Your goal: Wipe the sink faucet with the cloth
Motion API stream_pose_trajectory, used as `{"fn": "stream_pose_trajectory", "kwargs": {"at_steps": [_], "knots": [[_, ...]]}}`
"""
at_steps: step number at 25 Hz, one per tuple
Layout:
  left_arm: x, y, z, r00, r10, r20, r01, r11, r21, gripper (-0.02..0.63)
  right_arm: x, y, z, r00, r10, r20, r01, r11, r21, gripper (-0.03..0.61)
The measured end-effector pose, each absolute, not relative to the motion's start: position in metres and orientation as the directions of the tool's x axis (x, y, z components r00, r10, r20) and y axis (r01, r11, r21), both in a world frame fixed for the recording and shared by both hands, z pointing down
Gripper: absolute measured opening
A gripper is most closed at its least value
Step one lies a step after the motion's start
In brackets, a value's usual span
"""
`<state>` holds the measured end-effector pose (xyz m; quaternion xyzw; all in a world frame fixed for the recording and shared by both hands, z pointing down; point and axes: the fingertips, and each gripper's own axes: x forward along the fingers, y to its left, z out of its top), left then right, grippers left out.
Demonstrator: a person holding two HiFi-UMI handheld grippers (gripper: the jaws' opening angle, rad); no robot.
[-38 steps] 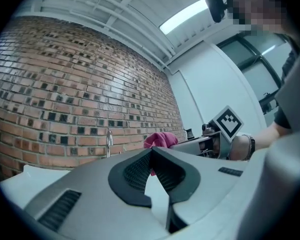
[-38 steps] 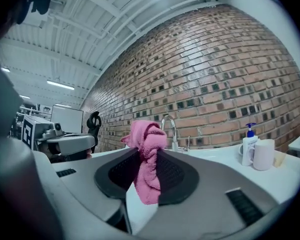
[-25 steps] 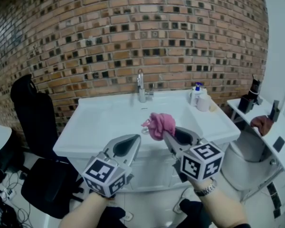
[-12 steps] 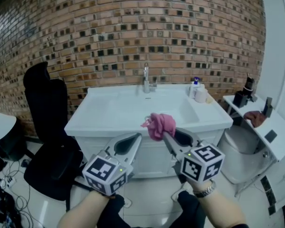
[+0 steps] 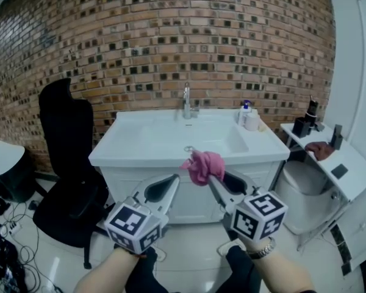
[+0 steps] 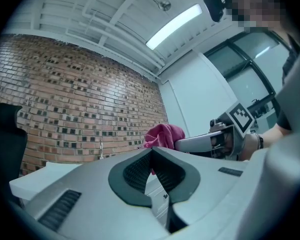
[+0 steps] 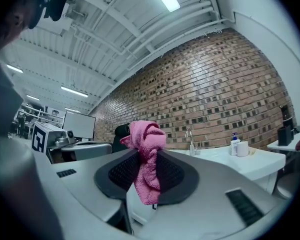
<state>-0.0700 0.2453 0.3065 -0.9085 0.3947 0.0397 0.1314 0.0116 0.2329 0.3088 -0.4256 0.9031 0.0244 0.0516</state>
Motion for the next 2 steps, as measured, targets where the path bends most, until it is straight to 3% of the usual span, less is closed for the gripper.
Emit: {"fn": "stream_pose_trajectory", "kwargs": {"at_steps": [2], "knots": [[-0.0668, 0.2569, 0.3065, 0.684, -0.708, -0.178, -0.729, -0.652, -0.207, 0.003, 0.0153, 0.2458, 0.3093, -0.635, -0.764, -0.117, -0.769, 0.639, -0.002, 0.095]]}}
